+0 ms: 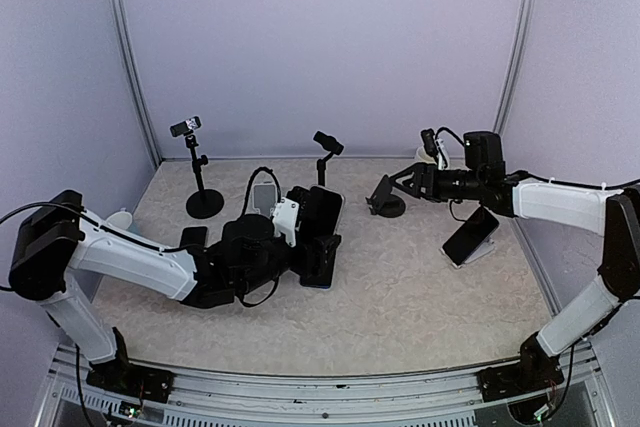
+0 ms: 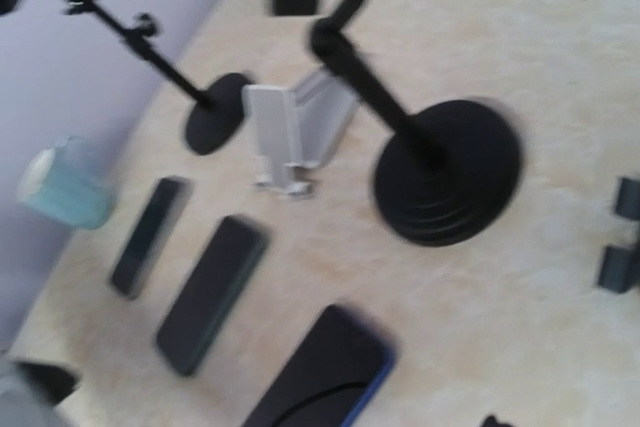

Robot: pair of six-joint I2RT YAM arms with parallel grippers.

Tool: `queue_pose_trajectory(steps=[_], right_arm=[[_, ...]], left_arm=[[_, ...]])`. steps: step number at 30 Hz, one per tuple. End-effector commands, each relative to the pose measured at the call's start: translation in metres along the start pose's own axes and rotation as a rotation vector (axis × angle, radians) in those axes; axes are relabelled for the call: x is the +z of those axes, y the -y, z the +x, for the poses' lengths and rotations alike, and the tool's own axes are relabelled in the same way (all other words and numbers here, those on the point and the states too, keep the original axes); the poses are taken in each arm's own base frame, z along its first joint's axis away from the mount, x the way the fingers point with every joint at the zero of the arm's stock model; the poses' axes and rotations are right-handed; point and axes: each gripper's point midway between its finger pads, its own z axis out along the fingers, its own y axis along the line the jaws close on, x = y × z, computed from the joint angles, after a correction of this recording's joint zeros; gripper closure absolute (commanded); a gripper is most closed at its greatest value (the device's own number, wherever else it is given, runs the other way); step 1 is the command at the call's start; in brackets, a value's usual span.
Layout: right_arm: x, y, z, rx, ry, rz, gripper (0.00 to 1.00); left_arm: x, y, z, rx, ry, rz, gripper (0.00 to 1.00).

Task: Remove the phone from the phone stand

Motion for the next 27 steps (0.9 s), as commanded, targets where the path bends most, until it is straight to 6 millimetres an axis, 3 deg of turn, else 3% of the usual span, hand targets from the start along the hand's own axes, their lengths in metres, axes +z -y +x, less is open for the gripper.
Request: queue_pose_trajectory(steps=[1,6,14,27], right_arm=[[-0.015,-0.045,0.001,-0.028,0.038,-0.137,0.32],[-0.017,-0.083,0.021,-0.037,0.025,-0.2,0.31],[-0.009,-0.116,0.037,-0.036,0.011,-0.255,0.31],[0.028,-0.132,0.057,0.011,-0.051,-0.252,0.47]], left_arm=[[0.008,0.009,-0.03,-0.055,0.084,-0.017,0.49],[0.013,0.013,-0.033,-0.066,0.089,-0.031,0.49],[0.015,0.017,-0.034,-0.073,0.098,-0.043,0.48],[0.01,0.023,-0.033,-0.066,0.115,-0.04,0.46]])
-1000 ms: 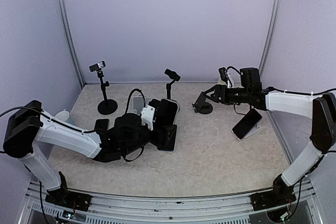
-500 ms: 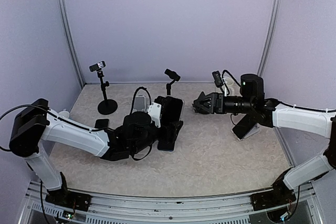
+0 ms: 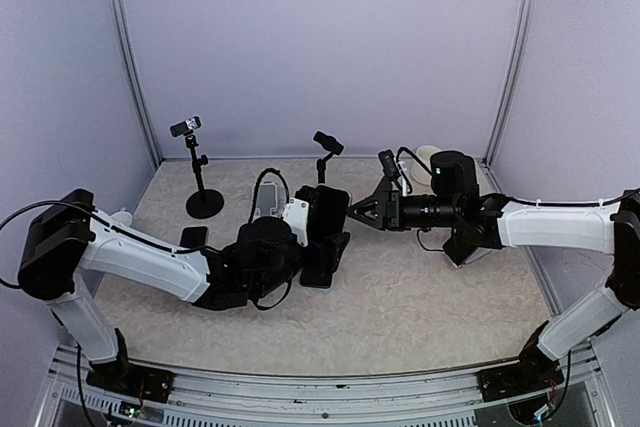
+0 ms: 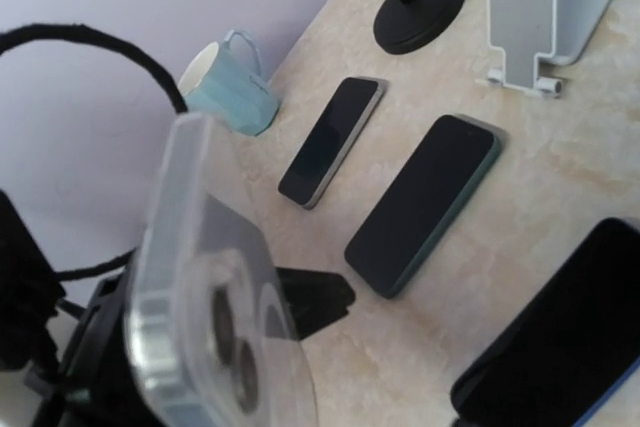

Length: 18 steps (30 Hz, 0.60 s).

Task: Remove the phone from the phone stand

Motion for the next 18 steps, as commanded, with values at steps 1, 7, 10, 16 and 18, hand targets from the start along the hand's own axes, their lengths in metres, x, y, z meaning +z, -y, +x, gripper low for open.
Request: queue_pose_trajectory(steps=[1,7,10,16,18], right_arm=[[0.009,-0.013,-0.015,-0.006,0.043,-0.026,0.49],[0.018,-0.014,-0.008,0.018,0.027,-0.036,0.59],[0.021,-0.016,-0.005,0.021,0.025,-0.045,0.6],[0.023,-0.02,-0.003,0.025,0.025,-0.054,0.63],[0.024,-0.017,-0.001,0.031,0.023,-0.046,0.67]], left_arm=[[-0.001,0.008,-0.03,-0.04,0.1,0.013,0.46],[0.001,0.01,-0.028,-0.036,0.098,0.014,0.46],[0.001,0.009,-0.028,-0.034,0.097,0.01,0.46],[0.001,0.008,-0.028,-0.035,0.096,0.014,0.46],[0.001,0.009,-0.028,-0.038,0.097,0.016,0.46]])
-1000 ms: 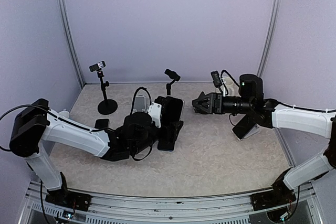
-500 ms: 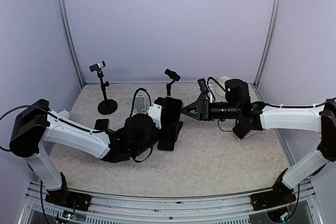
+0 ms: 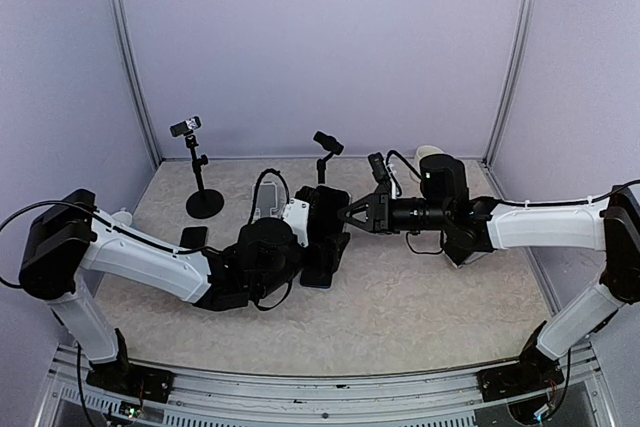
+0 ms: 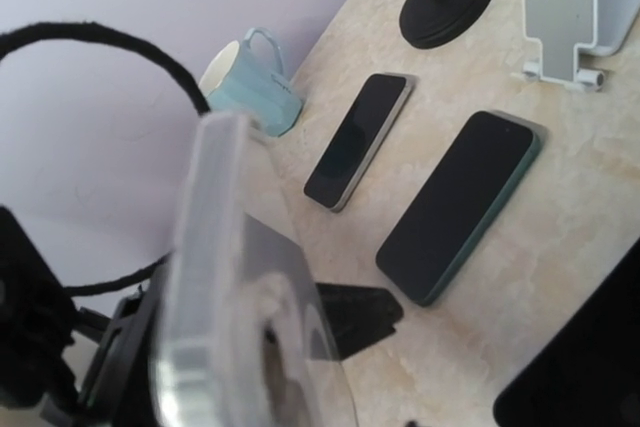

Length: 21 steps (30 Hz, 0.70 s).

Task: Remove the phone from the phone stand

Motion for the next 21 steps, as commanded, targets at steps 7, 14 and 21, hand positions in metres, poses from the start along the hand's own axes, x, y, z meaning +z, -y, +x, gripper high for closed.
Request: queue_pose_trajectory(steps=[7,14,21], right_arm=[[0.003,-0.001,-0.006,-0.006,0.032,0.01,0.97],[0.0,0.002,-0.01,-0.018,0.033,0.022,1.0],[-0.017,0.015,-0.022,-0.015,0.054,0.057,1.0]], left_arm=[[0.0,0.014,-0.025,-0.047,0.079,0.051,0.41],[0.0,0.024,-0.023,-0.045,0.062,0.111,0.14],[-0.001,0.037,-0.017,-0.029,0.031,0.175,0.01]])
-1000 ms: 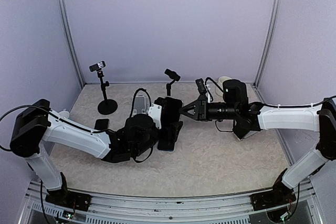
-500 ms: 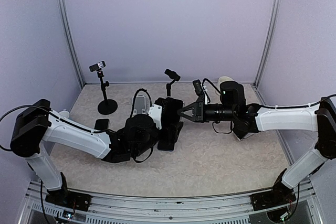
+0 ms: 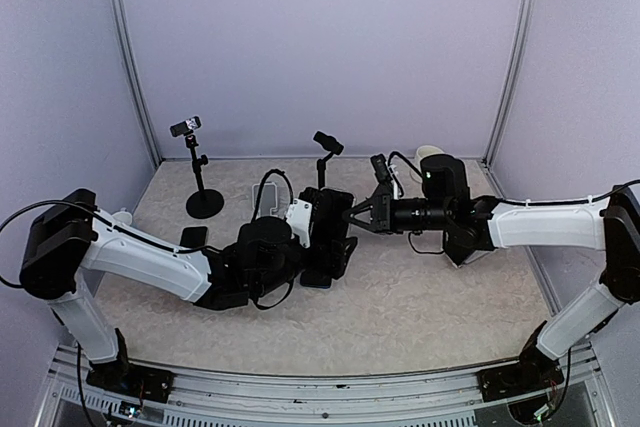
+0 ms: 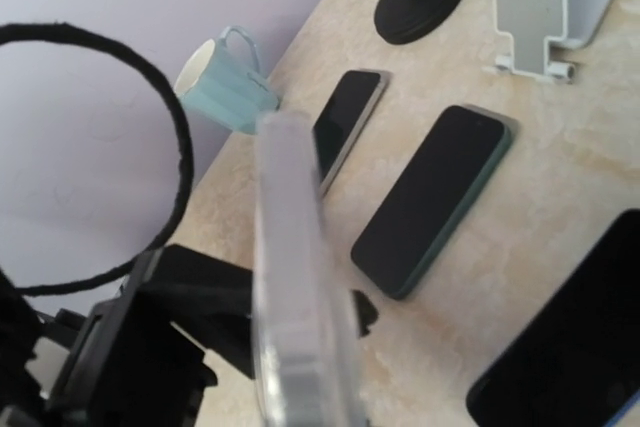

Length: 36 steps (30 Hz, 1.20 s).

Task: Remove the phone from the phone stand

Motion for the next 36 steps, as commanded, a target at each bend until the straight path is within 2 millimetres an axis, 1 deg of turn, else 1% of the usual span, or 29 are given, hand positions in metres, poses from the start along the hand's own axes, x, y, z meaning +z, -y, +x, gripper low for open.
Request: queue_pose_trajectory(steps=[1,4,8,13,15,17,19,25,28,31,36], right_arm=[[-0.016,0.006,-0.021,-0.015,0.049,0.018,1.0],[-0.028,0.017,-0.026,-0.008,0.051,0.034,1.0],[-0.05,0.037,-0.027,-0.002,0.038,0.088,1.0],[-0.075,0.07,-0.014,0.027,-0.025,0.158,1.0],[-0.08,0.08,-0.007,0.04,-0.057,0.172,1.0],[-0.082,0.087,0.0,0.037,-0.09,0.176,1.0],[-0.083,0.099,0.007,0.021,-0.116,0.208,1.0],[-0.081,0.117,0.018,0.042,-0.171,0.201,1.0],[-0.08,0.13,0.024,0.061,-0.2,0.219,1.0],[-0.08,0.137,0.026,0.078,-0.21,0.208,1.0],[-0.076,0.145,0.027,0.101,-0.226,0.18,1.0]], left_arm=[[-0.002,0.028,-0.019,-0.013,0.045,0.113,0.01],[-0.009,0.031,-0.019,-0.008,0.047,0.141,0.01],[-0.019,0.029,-0.019,-0.017,0.055,0.151,0.01],[-0.024,0.03,-0.02,-0.018,0.065,0.176,0.01],[-0.023,0.029,-0.019,-0.009,0.062,0.17,0.01],[-0.02,0.024,-0.016,0.003,0.052,0.139,0.01],[-0.017,0.016,-0.014,0.007,0.043,0.089,0.01],[-0.018,0.017,-0.016,0.001,0.046,0.098,0.01],[-0.017,0.013,-0.015,-0.006,0.044,0.077,0.01],[-0.018,0.003,-0.014,-0.021,0.038,0.022,0.01],[-0.022,0.0,-0.015,-0.035,0.042,0.026,0.01]])
